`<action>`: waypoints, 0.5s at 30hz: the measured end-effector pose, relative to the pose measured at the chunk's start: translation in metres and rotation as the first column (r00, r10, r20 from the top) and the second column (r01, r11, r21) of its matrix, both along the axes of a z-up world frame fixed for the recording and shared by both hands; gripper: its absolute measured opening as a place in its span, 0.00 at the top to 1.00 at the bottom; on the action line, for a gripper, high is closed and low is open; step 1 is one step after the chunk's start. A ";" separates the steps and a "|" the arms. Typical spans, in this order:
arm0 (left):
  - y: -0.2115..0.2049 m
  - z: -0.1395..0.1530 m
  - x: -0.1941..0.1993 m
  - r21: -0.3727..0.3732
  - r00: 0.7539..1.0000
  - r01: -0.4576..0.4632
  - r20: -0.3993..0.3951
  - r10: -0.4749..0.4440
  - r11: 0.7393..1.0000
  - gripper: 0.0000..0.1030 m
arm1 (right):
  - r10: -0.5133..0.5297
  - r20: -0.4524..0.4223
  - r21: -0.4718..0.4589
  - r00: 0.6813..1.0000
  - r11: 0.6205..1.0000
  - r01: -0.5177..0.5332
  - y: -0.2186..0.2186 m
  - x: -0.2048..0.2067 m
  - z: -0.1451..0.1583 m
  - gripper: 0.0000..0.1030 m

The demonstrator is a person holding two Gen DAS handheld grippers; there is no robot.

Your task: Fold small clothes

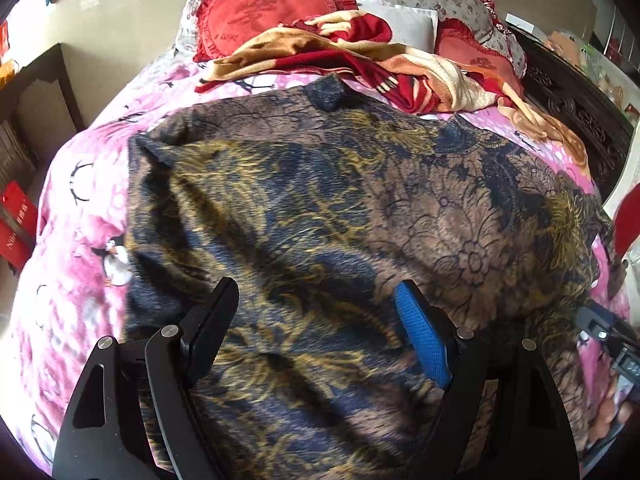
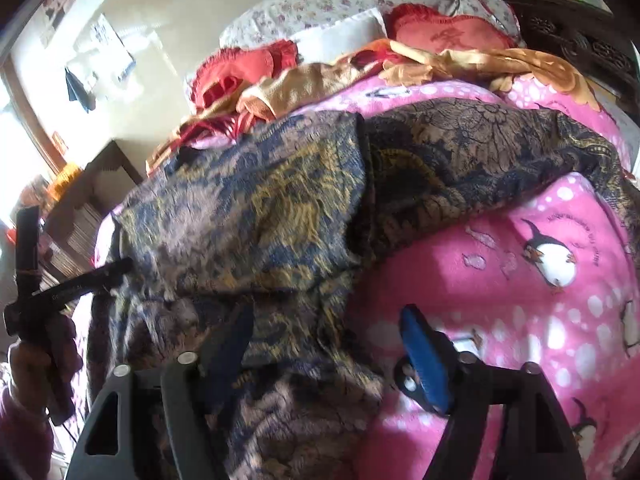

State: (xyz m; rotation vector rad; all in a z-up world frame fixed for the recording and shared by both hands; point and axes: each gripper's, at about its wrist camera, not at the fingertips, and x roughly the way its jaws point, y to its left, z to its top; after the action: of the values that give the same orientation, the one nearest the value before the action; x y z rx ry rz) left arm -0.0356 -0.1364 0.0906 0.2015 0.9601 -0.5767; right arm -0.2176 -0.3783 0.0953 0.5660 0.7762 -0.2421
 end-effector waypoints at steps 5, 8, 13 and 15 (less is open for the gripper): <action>-0.011 0.001 -0.003 0.023 1.000 0.023 0.020 -0.023 0.999 0.21 | -0.020 -0.021 0.084 1.000 0.996 0.022 -0.007 -0.006 -0.003 0.94; -0.011 -0.004 0.001 0.039 1.000 0.020 0.023 -0.021 0.999 0.21 | -0.025 -0.033 0.065 0.999 0.998 0.027 -0.001 -0.027 0.005 0.94; -0.017 -0.026 0.008 0.074 0.999 0.016 -0.037 -0.013 0.997 0.21 | -0.036 -0.041 0.102 0.999 0.994 0.040 0.003 -0.038 -0.011 0.89; -0.018 -0.028 0.005 0.084 1.000 0.022 -0.022 -0.021 0.996 0.21 | -0.093 -0.004 0.155 0.996 0.983 0.093 -0.011 -0.053 -0.003 0.68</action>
State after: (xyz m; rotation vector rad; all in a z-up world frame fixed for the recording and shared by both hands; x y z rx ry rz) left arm -0.0305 -0.1541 0.0624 0.2818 1.0049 -0.5594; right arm -0.2711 -0.3898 0.0924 0.7511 0.7704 -0.2681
